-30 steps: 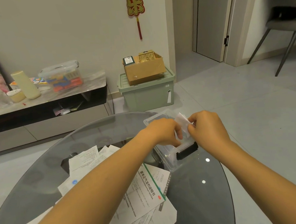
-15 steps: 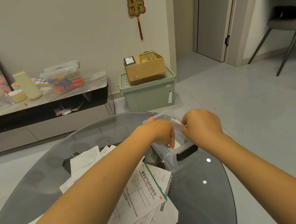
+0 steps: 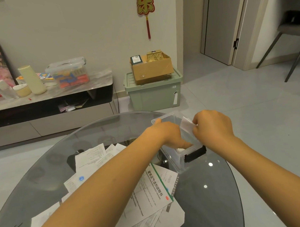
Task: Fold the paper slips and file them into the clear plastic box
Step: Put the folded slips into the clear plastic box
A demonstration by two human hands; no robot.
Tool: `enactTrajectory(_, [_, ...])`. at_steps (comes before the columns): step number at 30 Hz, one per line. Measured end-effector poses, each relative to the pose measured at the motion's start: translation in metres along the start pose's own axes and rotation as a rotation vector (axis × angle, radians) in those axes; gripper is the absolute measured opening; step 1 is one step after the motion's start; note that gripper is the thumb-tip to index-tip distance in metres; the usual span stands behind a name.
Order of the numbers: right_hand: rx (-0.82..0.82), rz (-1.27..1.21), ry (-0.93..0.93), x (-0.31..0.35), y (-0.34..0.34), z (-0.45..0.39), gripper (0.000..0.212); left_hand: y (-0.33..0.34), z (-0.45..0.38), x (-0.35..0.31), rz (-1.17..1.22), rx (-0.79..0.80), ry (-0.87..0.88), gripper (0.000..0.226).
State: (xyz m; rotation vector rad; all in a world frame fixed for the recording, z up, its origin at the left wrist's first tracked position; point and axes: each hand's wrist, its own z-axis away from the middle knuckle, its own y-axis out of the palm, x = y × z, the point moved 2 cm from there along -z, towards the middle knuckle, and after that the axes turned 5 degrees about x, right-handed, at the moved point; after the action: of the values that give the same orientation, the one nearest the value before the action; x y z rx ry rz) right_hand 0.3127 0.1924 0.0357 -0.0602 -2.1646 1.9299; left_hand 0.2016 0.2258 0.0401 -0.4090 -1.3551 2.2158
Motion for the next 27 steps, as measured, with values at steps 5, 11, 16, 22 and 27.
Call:
enactTrajectory(5, [0.009,-0.038,0.015,-0.001,0.001,-0.001,0.019,-0.001,-0.008,-0.008,-0.05,0.02,-0.043,0.035])
enactTrajectory(11, [0.018,-0.024,0.004,-0.004,0.001,-0.002,0.02,0.002,-0.02,-0.008,-0.048,0.027,-0.078,0.033])
enactTrajectory(16, [0.005,-0.034,-0.055,0.002,0.003,-0.001,0.025,0.001,-0.018,-0.001,-0.054,0.048,-0.131,0.045])
enactTrajectory(22, [0.141,0.214,-0.17,0.02,0.0,0.001,0.018,0.003,-0.017,0.003,-0.131,0.092,-0.183,0.03])
enactTrajectory(27, [0.228,0.359,-0.132,0.027,0.007,-0.009,0.03,0.001,-0.013,0.006,-0.048,-0.038,-0.134,0.03])
